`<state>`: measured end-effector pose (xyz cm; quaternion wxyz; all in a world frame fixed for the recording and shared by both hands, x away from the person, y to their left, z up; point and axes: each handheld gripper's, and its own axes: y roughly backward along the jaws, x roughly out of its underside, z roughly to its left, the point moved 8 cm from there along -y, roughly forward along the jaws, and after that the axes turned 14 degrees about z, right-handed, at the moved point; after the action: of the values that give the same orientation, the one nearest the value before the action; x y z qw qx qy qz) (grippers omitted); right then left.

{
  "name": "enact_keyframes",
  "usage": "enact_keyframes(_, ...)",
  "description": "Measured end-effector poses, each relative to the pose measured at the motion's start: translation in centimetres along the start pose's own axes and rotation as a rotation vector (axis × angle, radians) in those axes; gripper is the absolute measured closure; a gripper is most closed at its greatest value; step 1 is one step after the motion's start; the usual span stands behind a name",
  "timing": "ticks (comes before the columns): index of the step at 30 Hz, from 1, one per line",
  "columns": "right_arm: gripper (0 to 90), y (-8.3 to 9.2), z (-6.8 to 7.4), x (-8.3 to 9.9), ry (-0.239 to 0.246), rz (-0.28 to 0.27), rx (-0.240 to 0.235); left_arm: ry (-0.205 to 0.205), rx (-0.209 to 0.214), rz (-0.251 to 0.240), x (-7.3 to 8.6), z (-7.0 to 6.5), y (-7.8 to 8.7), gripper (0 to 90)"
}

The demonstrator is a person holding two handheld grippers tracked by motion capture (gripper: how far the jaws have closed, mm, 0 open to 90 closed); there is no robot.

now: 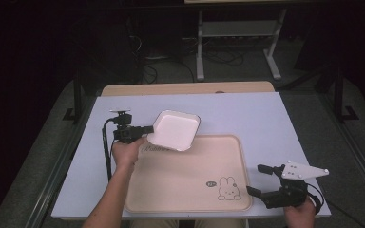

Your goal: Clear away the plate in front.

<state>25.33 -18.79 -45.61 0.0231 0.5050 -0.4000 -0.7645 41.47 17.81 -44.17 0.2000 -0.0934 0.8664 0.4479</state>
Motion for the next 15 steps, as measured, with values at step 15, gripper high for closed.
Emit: enact_keyframes(15,13.2,-0.1,0.1,0.0,0.001,0.008,-0.005,-0.032,-0.022,0.014,5.3,0.0,-0.4,88.9)
